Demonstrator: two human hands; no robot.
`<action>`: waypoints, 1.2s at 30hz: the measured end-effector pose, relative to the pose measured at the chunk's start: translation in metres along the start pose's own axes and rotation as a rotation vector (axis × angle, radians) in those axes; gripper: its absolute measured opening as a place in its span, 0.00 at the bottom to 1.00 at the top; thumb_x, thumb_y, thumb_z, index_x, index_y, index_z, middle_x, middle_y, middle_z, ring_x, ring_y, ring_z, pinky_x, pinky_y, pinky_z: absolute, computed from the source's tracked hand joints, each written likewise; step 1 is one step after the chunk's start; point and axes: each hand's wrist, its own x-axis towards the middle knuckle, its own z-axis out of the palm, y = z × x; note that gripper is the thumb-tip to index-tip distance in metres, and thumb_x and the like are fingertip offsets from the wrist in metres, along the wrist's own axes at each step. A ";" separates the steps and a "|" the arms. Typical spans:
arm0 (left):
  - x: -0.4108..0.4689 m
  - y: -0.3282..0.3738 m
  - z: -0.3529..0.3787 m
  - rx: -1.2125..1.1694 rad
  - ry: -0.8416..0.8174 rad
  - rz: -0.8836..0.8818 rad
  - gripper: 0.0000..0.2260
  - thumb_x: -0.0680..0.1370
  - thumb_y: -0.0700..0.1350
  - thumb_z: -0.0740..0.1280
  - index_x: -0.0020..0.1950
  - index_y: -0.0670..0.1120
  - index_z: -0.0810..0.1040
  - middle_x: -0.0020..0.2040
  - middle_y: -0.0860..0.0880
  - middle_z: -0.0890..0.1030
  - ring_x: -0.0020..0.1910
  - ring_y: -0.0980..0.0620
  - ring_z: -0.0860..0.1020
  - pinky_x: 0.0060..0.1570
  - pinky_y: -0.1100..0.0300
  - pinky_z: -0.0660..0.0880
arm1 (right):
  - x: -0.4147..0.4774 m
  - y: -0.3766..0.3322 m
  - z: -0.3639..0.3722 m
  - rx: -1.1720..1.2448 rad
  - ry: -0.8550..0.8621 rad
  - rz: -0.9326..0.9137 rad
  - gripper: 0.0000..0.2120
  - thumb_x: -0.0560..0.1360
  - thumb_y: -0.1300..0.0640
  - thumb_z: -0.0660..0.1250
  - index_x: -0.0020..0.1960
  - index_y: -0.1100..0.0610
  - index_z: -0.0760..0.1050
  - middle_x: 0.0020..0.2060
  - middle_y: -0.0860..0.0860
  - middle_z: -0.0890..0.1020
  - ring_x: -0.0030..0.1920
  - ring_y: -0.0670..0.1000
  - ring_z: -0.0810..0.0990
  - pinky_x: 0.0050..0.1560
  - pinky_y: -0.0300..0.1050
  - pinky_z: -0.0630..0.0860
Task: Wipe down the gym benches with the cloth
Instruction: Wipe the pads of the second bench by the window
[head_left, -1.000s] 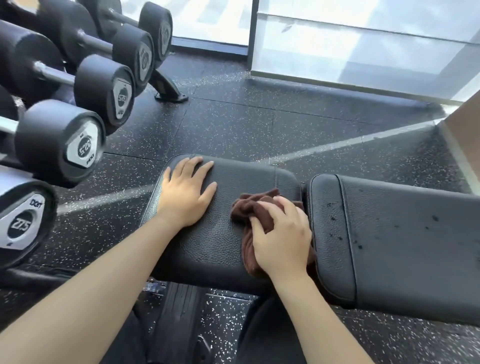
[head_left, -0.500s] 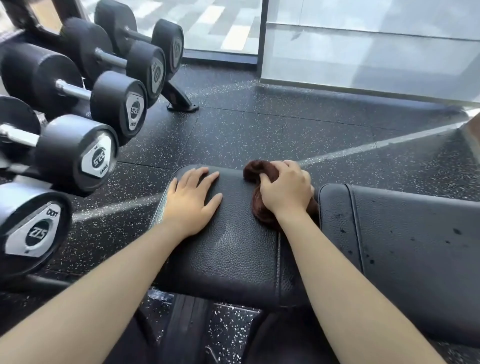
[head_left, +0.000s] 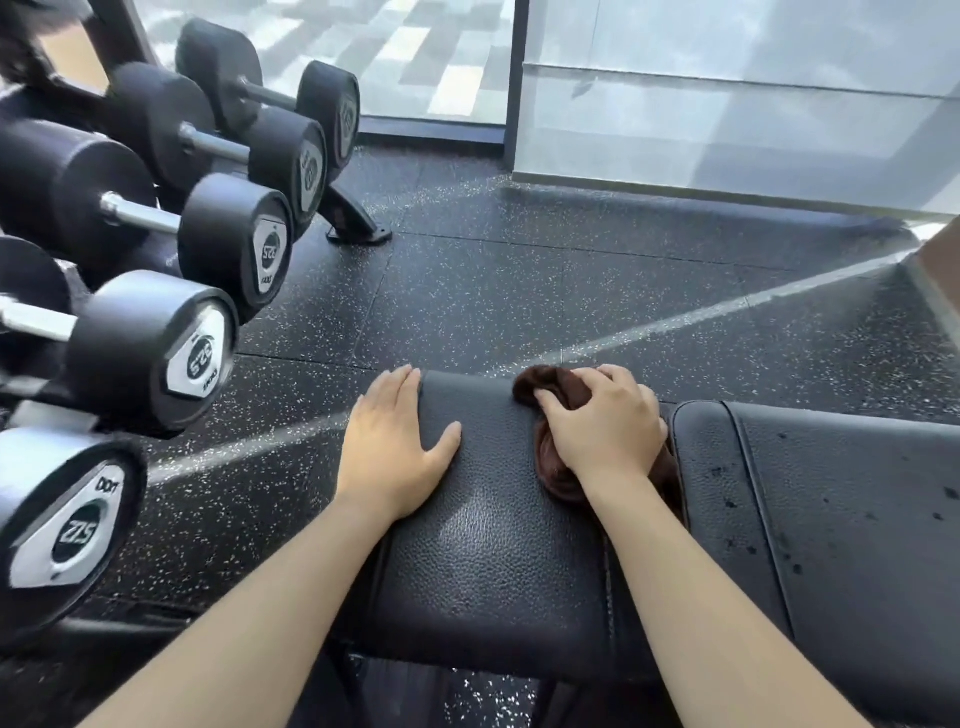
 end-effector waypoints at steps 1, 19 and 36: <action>0.001 -0.001 0.001 0.005 0.004 0.010 0.34 0.73 0.61 0.58 0.73 0.42 0.60 0.73 0.45 0.63 0.73 0.48 0.58 0.72 0.48 0.56 | 0.006 -0.004 0.002 -0.006 -0.001 0.014 0.21 0.67 0.34 0.66 0.55 0.43 0.78 0.62 0.46 0.75 0.61 0.56 0.71 0.58 0.54 0.68; -0.011 -0.009 -0.002 -0.108 0.072 0.012 0.34 0.75 0.59 0.61 0.73 0.40 0.59 0.74 0.44 0.61 0.74 0.48 0.57 0.72 0.58 0.50 | 0.025 -0.047 0.010 -0.219 -0.109 -0.037 0.21 0.70 0.32 0.62 0.54 0.44 0.78 0.55 0.51 0.80 0.59 0.59 0.74 0.58 0.57 0.68; -0.007 -0.010 -0.001 -0.143 0.097 0.037 0.32 0.73 0.58 0.62 0.70 0.39 0.62 0.71 0.43 0.65 0.71 0.46 0.60 0.71 0.57 0.52 | 0.002 -0.051 0.020 -0.040 -0.105 -0.318 0.18 0.71 0.36 0.65 0.55 0.44 0.79 0.56 0.46 0.79 0.57 0.57 0.75 0.58 0.53 0.72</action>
